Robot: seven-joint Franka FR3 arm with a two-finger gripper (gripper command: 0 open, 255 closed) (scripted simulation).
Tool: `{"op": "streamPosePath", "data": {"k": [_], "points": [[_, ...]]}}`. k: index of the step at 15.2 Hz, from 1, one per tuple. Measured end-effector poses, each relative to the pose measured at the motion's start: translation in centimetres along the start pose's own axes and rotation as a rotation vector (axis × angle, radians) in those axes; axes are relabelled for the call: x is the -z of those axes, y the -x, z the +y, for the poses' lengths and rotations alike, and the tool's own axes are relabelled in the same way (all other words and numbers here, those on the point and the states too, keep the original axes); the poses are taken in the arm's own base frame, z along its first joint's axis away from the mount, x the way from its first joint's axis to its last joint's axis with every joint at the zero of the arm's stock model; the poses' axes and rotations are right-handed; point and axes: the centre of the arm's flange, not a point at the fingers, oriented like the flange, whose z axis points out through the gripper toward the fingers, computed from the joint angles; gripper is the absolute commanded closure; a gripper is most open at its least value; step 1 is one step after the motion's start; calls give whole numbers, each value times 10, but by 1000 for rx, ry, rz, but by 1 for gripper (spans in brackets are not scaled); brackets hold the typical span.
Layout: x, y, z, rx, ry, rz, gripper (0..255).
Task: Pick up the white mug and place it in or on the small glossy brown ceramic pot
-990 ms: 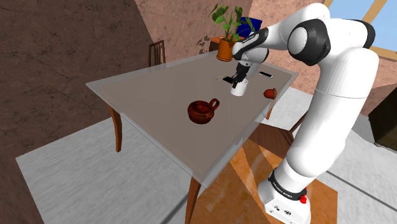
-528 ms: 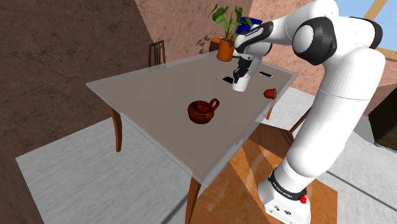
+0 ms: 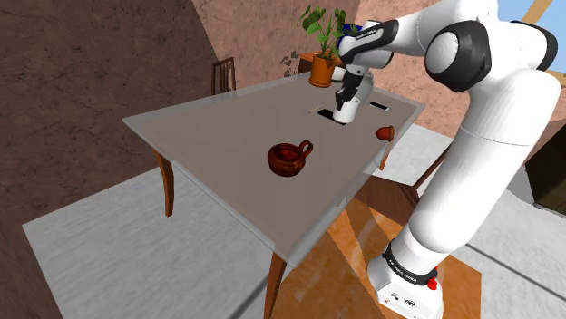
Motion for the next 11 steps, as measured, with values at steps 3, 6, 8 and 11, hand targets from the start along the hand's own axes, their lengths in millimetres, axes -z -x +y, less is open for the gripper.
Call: {"op": "streamPosePath", "data": {"k": [3, 6, 8, 11], "points": [[15, -3, 1, 0, 0, 0, 255], [30, -5, 1, 0, 0, 0, 255], [42, -6, 0, 0, 0, 0, 255], [56, -8, 1, 0, 0, 0, 255]]}}
